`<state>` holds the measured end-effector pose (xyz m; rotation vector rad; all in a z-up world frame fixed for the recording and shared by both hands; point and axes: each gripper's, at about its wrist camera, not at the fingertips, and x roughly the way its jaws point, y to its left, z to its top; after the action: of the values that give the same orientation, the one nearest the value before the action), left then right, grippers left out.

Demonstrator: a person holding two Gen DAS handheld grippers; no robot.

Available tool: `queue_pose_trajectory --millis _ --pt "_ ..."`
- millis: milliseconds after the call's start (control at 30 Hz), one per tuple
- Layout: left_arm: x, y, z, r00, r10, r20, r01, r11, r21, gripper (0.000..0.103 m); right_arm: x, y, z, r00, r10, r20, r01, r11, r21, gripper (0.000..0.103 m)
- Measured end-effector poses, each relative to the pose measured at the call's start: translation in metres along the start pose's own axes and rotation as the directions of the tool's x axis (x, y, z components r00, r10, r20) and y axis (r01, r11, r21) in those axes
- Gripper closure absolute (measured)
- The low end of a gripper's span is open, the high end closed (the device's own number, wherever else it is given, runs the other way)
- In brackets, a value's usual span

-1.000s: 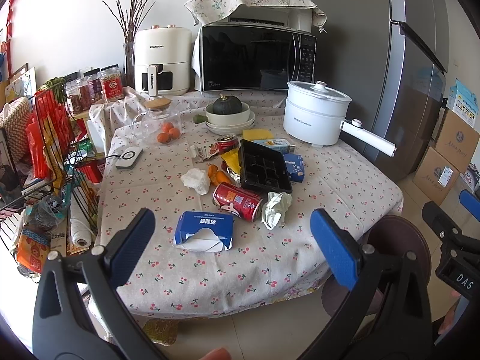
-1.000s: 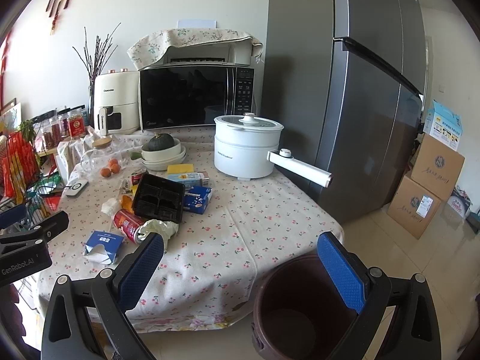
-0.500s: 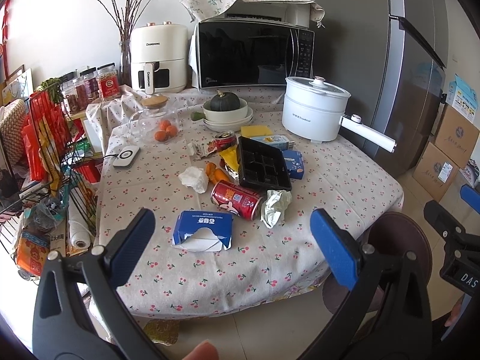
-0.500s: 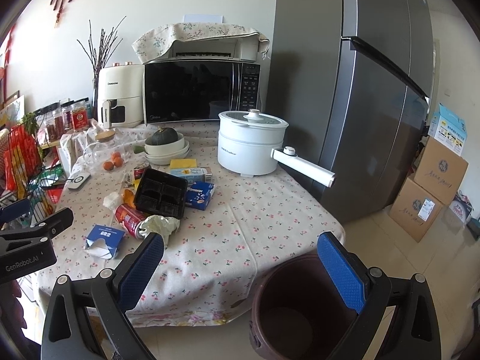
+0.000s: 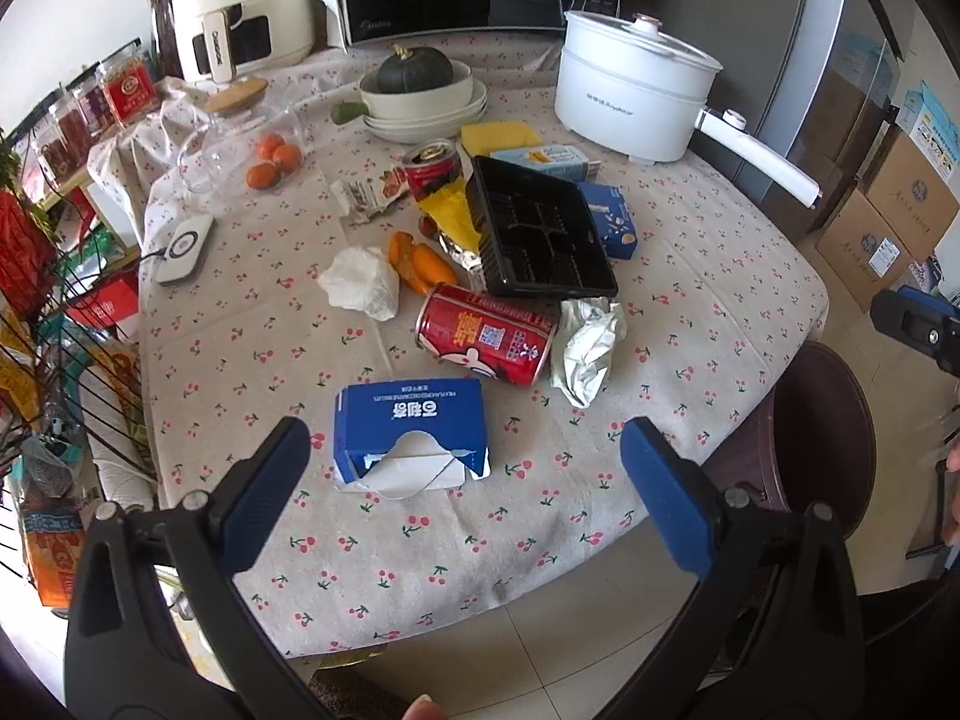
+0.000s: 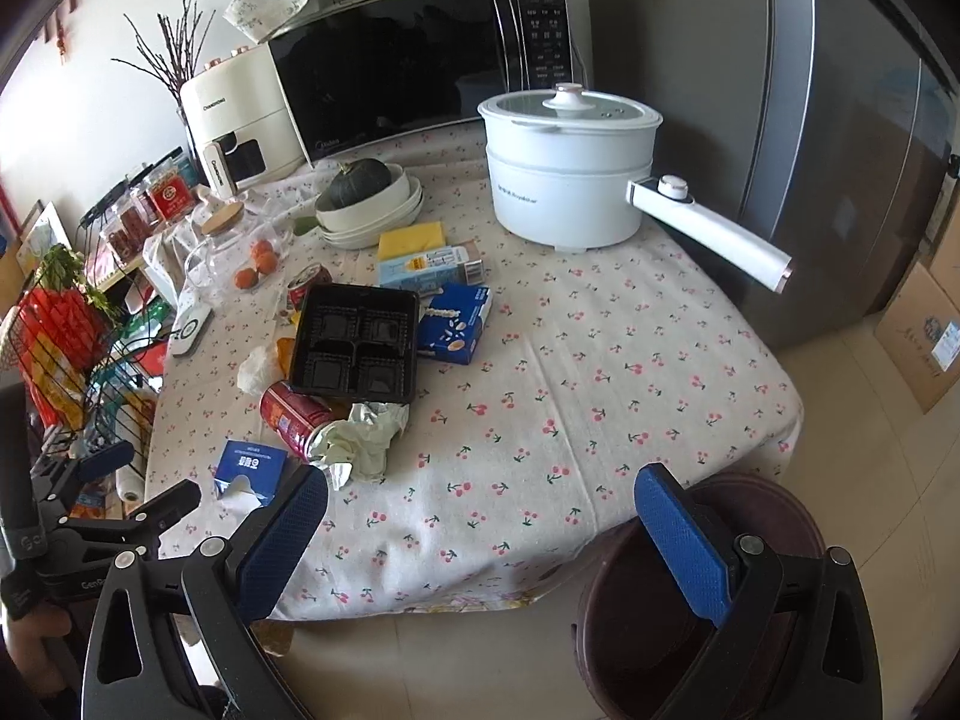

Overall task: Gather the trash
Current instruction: 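Grasp the blue tissue box with the left gripper while the right gripper grasps crumpled white plastic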

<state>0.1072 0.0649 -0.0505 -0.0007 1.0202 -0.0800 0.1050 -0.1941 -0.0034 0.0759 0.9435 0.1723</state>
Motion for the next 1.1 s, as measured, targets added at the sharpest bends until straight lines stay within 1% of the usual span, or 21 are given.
queue_pose_trajectory --millis 67,167,300,400,467,567,633,700,800,900,1000,1100 --pt "0.023 0.005 0.002 0.998 -0.011 -0.054 0.011 1.0 -0.009 0.0 0.019 -0.005 -0.001 0.999 -0.001 -0.037 0.001 1.0 0.014 0.0" --pt "0.058 0.011 0.004 0.991 0.019 -0.136 -0.018 1.0 0.01 0.0 0.043 -0.01 -0.008 0.993 0.009 -0.118 -0.007 1.0 0.012 0.0" --pt "0.096 0.022 0.003 0.97 0.037 -0.24 -0.042 0.999 -0.019 0.0 0.058 -0.012 -0.006 0.991 -0.041 -0.13 0.038 0.999 -0.023 0.0" --pt "0.107 0.023 0.004 0.964 0.036 -0.263 -0.048 0.998 -0.04 0.0 0.066 -0.016 -0.003 0.989 -0.039 -0.145 0.039 0.999 -0.006 0.0" --pt "0.113 0.02 0.005 0.961 0.04 -0.274 -0.051 0.998 -0.036 0.0 0.07 -0.017 -0.002 0.987 -0.034 -0.157 0.035 0.999 -0.001 0.0" --pt "0.124 0.019 0.004 0.951 0.063 -0.302 -0.075 0.997 -0.028 0.0 0.075 -0.017 -0.002 0.986 -0.039 -0.163 0.038 0.999 -0.009 0.0" --pt "0.128 0.02 0.002 0.946 0.076 -0.314 -0.091 0.995 -0.032 0.0 0.076 -0.015 -0.002 0.985 -0.055 -0.161 0.052 0.998 -0.023 0.0" --pt "0.129 0.022 0.0 0.946 0.076 -0.315 -0.095 0.994 -0.047 0.0 0.077 -0.014 -0.003 0.985 -0.069 -0.161 0.064 0.997 -0.033 0.0" --pt "0.124 0.025 -0.001 0.955 0.048 -0.294 -0.073 0.995 -0.075 0.003 0.08 -0.014 -0.004 0.984 -0.069 -0.167 0.065 0.997 -0.031 0.0" --pt "0.116 0.028 -0.001 0.962 0.013 -0.272 -0.042 0.994 -0.103 0.011 0.086 -0.01 -0.005 0.982 -0.063 -0.18 0.06 0.998 -0.025 0.0" --pt "0.103 0.034 -0.003 0.969 0.003 -0.248 -0.035 0.992 -0.123 0.012 0.094 -0.003 -0.004 0.98 -0.045 -0.194 0.043 0.999 -0.017 0.0" --pt "0.089 0.05 -0.005 0.975 0.006 -0.222 -0.036 0.99 -0.133 0.012 0.102 0.009 -0.002 0.979 -0.022 -0.204 0.021 1.0 -0.008 0.0"
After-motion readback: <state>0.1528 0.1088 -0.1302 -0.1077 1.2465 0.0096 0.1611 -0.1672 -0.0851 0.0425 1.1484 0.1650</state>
